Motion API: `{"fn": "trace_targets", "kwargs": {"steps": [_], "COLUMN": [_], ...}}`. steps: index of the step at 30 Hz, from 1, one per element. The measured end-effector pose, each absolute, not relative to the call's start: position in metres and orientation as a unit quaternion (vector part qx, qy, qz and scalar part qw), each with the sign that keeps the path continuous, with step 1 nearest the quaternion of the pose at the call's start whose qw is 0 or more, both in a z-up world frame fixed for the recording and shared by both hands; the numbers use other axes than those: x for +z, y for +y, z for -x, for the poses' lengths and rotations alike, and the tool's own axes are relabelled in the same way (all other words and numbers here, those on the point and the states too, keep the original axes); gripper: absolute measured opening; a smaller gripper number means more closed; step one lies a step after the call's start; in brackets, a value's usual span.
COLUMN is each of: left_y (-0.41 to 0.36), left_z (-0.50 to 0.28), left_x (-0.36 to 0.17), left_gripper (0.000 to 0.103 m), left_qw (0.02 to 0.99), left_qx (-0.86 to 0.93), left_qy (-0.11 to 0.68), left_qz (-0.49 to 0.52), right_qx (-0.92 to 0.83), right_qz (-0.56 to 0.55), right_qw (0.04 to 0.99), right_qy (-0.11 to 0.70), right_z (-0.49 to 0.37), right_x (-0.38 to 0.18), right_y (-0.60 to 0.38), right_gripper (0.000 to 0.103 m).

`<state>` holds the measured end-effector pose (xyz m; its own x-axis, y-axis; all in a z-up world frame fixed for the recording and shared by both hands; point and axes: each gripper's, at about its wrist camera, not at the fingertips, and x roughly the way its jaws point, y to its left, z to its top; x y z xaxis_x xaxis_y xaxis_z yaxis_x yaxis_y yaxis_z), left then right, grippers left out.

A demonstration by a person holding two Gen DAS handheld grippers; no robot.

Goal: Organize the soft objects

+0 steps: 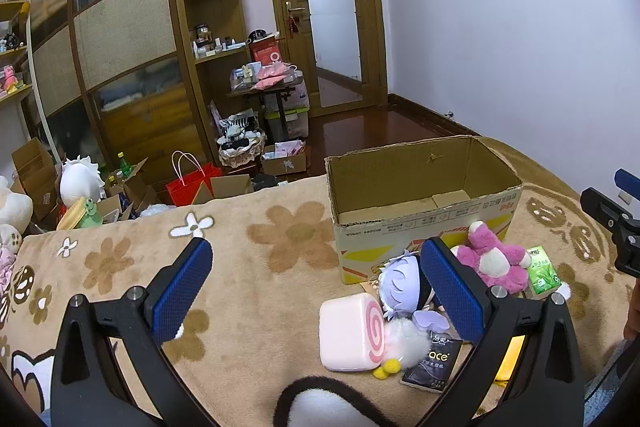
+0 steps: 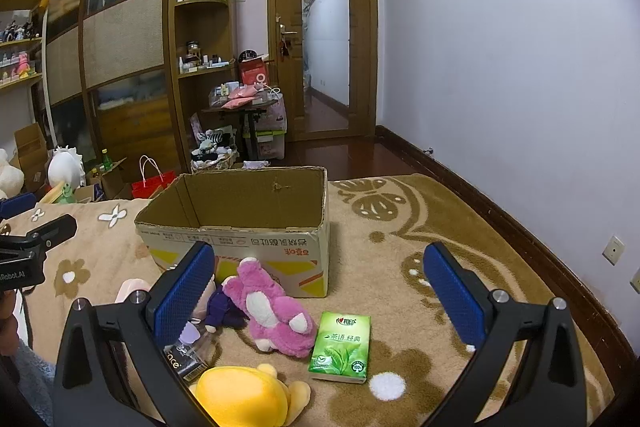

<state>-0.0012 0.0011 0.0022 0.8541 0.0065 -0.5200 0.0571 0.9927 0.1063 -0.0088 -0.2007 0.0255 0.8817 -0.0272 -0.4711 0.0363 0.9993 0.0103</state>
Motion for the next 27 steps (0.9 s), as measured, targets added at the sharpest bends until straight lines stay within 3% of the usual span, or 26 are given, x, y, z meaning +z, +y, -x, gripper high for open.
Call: {"fn": "trace_targets", "kwargs": {"steps": [27], "left_y": [0.0004], "left_z": [0.0006], "left_x": [0.0025], "left_gripper": [0.103], "left_qw": [0.961], "left_qx": [-0.013], "left_qy": [0.271], "left_qz": [-0.062], "right_qx": [-0.017], "right_qz": [-0.012], "right_qw": [0.97], "right_qy": [0.243], "right_z": [0.0099], "right_x": [0.0269], "right_y": [-0.2018], "right_gripper": [0.103]}}
